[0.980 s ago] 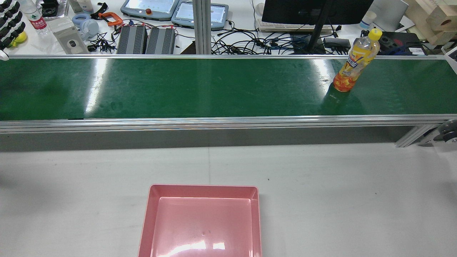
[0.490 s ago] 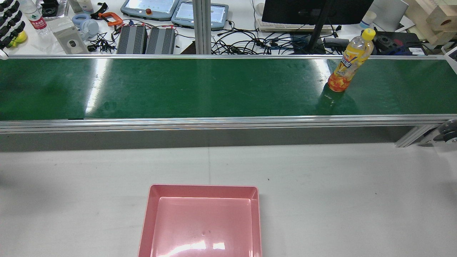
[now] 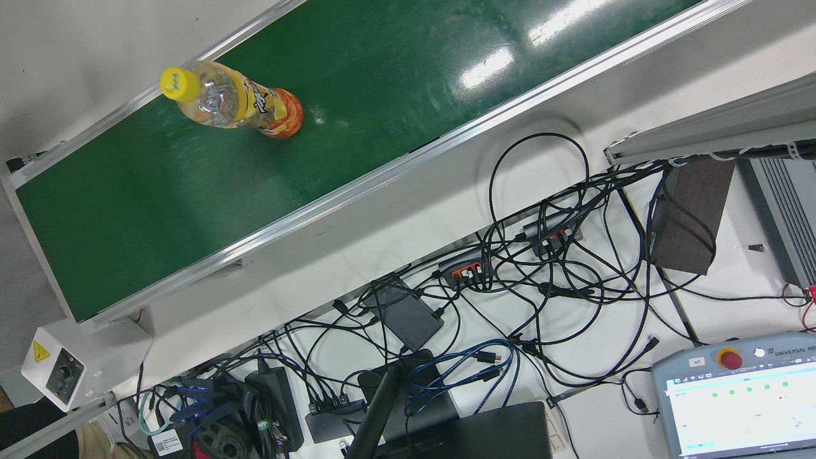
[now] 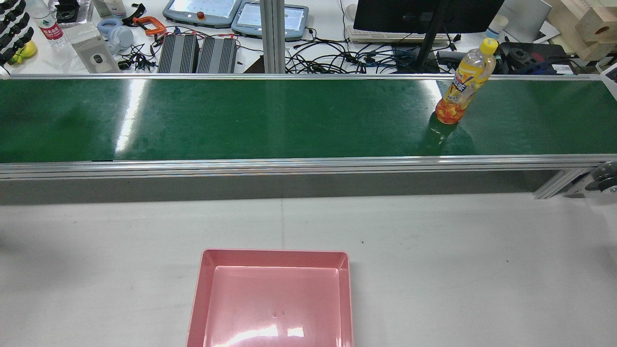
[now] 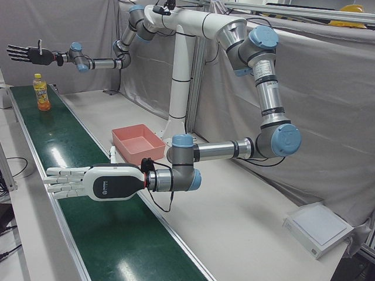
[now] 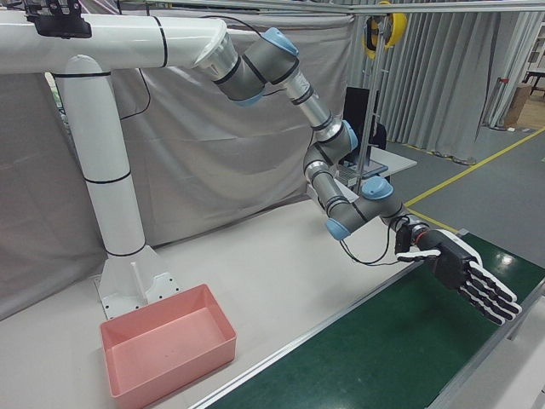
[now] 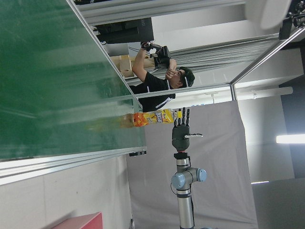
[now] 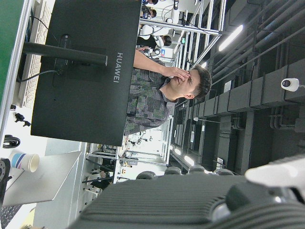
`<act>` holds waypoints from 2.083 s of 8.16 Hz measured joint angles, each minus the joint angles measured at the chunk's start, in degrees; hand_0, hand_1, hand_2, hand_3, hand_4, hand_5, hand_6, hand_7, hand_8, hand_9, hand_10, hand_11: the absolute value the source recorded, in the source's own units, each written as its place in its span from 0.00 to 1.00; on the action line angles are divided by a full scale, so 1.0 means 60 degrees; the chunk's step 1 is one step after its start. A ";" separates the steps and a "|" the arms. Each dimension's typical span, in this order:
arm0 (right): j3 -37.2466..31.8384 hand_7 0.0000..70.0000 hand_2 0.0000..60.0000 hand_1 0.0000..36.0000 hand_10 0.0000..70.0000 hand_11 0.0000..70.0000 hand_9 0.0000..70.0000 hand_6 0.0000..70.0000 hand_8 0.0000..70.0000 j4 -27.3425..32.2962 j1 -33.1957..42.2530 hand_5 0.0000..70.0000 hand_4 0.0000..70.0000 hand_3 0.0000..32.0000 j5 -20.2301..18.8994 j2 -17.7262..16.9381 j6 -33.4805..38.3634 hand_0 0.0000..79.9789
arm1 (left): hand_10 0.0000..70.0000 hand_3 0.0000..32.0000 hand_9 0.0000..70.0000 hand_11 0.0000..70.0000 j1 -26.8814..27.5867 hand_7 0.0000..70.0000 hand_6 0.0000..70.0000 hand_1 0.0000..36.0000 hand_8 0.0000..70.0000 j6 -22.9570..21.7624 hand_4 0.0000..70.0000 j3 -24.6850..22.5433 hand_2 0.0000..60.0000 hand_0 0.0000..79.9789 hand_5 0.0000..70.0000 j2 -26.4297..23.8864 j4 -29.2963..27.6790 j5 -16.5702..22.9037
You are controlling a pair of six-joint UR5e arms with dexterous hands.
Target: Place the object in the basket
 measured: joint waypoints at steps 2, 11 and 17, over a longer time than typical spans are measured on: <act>0.0000 0.00 0.00 0.00 0.00 0.00 0.00 0.00 0.00 0.0000 0.0000 0.00 0.00 0.00 0.0000 -0.0001 0.0000 0.00 | 0.00 0.00 0.00 0.02 -0.0001 0.01 0.00 0.34 0.00 0.0002 0.00 -0.0006 0.00 0.81 0.12 0.0000 0.0000 0.0000; 0.0000 0.00 0.00 0.00 0.00 0.00 0.00 0.00 0.00 0.0006 0.0000 0.00 0.00 0.00 0.0000 0.0003 0.0000 0.00 | 0.00 0.00 0.00 0.02 -0.0001 0.01 0.00 0.34 0.00 -0.0001 0.00 -0.0035 0.00 0.81 0.13 -0.0010 0.0000 0.0000; -0.0009 0.00 0.00 0.00 0.00 0.00 0.00 0.00 0.00 0.0010 0.0000 0.00 0.00 0.00 0.0000 0.0009 0.0000 0.00 | 0.00 0.00 0.00 0.03 0.0003 0.01 0.00 0.34 0.00 0.0008 0.00 -0.0036 0.00 0.82 0.14 -0.0015 0.0000 0.0000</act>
